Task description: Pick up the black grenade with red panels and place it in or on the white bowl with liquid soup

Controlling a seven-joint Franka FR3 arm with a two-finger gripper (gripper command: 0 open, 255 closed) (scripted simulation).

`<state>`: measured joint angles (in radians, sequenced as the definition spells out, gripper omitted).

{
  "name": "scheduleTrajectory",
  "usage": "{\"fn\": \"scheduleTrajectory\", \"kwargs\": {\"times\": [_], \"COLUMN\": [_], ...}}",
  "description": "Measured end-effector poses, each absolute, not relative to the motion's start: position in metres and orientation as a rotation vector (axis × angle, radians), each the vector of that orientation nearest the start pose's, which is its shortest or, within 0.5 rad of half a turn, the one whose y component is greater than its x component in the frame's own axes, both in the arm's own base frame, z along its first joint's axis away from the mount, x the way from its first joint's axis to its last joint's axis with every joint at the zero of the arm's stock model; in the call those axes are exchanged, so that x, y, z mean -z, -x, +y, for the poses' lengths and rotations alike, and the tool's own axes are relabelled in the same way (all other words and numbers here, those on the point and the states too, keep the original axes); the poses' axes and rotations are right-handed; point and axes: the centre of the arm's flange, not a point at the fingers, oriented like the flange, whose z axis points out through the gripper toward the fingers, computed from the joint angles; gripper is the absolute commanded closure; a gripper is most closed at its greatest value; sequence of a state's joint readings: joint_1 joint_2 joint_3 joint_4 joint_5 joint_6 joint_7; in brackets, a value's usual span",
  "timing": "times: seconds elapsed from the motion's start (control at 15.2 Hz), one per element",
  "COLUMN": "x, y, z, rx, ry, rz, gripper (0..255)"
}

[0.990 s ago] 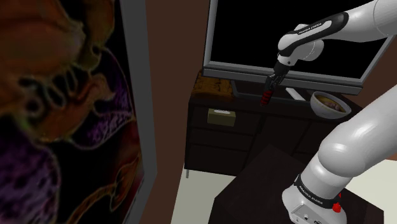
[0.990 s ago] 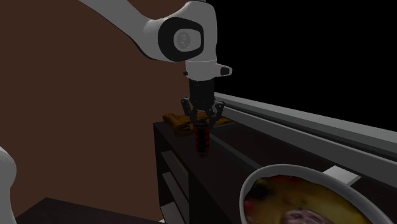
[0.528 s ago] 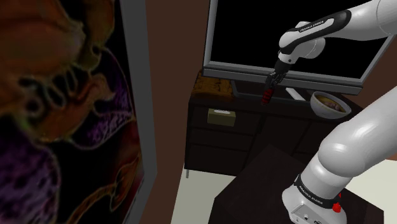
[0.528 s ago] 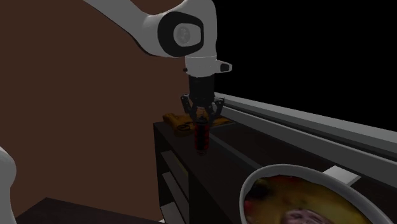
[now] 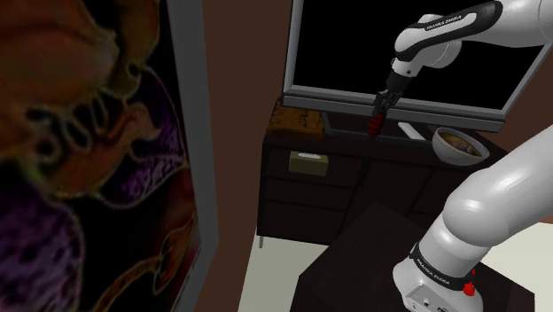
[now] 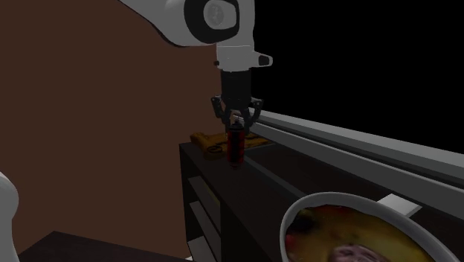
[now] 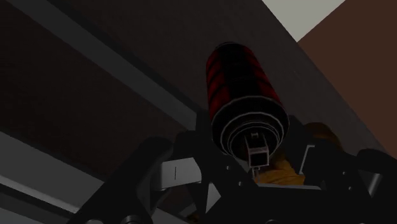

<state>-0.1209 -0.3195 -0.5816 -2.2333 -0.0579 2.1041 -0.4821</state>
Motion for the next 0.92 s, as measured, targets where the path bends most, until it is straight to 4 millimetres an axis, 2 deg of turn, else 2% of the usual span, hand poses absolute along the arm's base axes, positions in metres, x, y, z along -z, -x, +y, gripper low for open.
{"fn": "scheduleTrajectory", "kwargs": {"times": [0.92], "x": [-0.567], "y": [-0.358], "z": [-0.328], "rx": [0.288], "ry": [3.092], "rz": [0.284], "gripper": [255]}}
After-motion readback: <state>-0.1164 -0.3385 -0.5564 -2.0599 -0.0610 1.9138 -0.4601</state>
